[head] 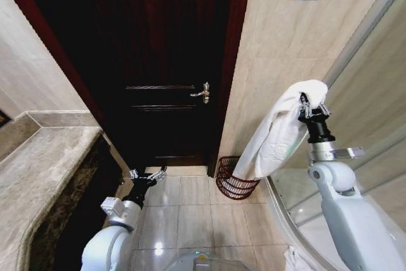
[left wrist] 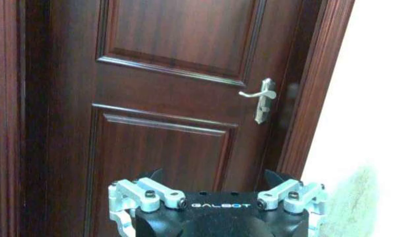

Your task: Discard the used towel into the hamper.

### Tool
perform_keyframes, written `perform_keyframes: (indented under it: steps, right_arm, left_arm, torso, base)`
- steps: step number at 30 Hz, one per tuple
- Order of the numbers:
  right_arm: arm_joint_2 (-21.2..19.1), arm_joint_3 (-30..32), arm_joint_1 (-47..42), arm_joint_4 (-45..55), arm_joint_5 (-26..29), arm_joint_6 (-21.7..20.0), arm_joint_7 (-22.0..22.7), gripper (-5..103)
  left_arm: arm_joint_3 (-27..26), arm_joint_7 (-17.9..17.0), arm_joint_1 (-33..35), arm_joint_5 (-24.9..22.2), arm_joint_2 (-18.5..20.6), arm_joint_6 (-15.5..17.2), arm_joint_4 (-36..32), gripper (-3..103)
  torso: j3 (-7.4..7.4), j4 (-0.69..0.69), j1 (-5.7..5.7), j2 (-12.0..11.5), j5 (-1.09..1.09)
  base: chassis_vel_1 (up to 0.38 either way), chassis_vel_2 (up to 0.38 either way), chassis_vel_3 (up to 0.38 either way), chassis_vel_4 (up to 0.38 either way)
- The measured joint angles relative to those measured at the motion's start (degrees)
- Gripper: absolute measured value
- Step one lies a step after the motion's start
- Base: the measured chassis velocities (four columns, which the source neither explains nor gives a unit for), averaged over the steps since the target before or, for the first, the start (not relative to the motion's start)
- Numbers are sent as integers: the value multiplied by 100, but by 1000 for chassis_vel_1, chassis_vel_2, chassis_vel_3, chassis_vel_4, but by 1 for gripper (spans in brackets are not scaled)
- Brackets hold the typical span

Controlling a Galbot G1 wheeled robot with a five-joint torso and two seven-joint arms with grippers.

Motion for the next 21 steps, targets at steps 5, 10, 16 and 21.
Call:
perform_keyframes:
  steps: [5, 10, 16, 21]
  right_arm:
    - [-5, 37, -41, 24, 2, 31, -4, 11]
    - [-40, 57, -122, 49, 7, 57, -11, 11]
    - [-5, 88, -237, 155, 5, 98, 122, 11]
    - [180, 83, -465, 154, -108, 173, 199, 11]
  left_arm:
    - [0, 0, 1, 0, 0, 0, 0, 100]
    - [0, 0, 0, 0, 0, 0, 0, 100]
    - [0, 0, -1, 0, 0, 0, 0, 100]
    - [0, 0, -1, 0, 1, 0, 0, 100]
  torso:
    - [-1, 0, -2, 1, 0]
    - [0, -1, 2, 0, 1]
    - [2, 3, 8, -2, -1]
    - [2, -3, 5, -3, 0]
  base:
    - [-38, 50, 35, -49]
    - [-142, 118, 116, -137]
    - [-115, 164, 161, -151]
    - [-54, 37, 40, -30]
